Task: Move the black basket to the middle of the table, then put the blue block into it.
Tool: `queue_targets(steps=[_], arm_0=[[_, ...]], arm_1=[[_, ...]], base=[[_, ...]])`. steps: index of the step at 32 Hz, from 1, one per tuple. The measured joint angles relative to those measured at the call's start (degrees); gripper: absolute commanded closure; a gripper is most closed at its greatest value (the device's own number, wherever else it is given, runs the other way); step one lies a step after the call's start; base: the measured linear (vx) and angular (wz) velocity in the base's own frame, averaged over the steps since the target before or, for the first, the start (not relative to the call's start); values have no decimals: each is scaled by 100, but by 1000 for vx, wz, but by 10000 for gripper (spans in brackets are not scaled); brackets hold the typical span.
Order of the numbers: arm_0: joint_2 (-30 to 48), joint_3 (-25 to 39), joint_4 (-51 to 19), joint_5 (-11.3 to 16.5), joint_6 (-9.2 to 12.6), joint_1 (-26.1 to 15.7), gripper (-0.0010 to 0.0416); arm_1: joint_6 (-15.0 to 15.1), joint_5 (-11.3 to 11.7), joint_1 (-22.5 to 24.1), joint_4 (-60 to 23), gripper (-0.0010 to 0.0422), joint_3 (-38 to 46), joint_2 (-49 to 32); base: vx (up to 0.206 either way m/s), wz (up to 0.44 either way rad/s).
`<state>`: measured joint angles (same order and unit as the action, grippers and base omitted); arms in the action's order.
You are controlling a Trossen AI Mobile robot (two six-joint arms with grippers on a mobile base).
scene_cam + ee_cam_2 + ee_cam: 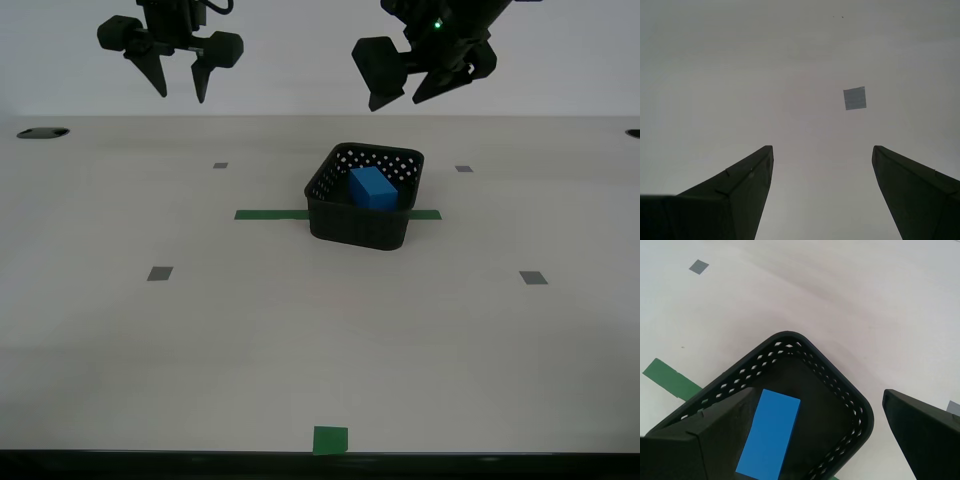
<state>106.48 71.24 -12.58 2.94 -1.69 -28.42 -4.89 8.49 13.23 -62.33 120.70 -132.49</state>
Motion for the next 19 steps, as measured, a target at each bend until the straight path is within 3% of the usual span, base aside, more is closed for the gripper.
queue_targets(steps=[19], arm_0=[[0,0,11,-2,-2,0,50]], arm_1=[[0,0,0,122,144,0,0]], base=[[0,0]])
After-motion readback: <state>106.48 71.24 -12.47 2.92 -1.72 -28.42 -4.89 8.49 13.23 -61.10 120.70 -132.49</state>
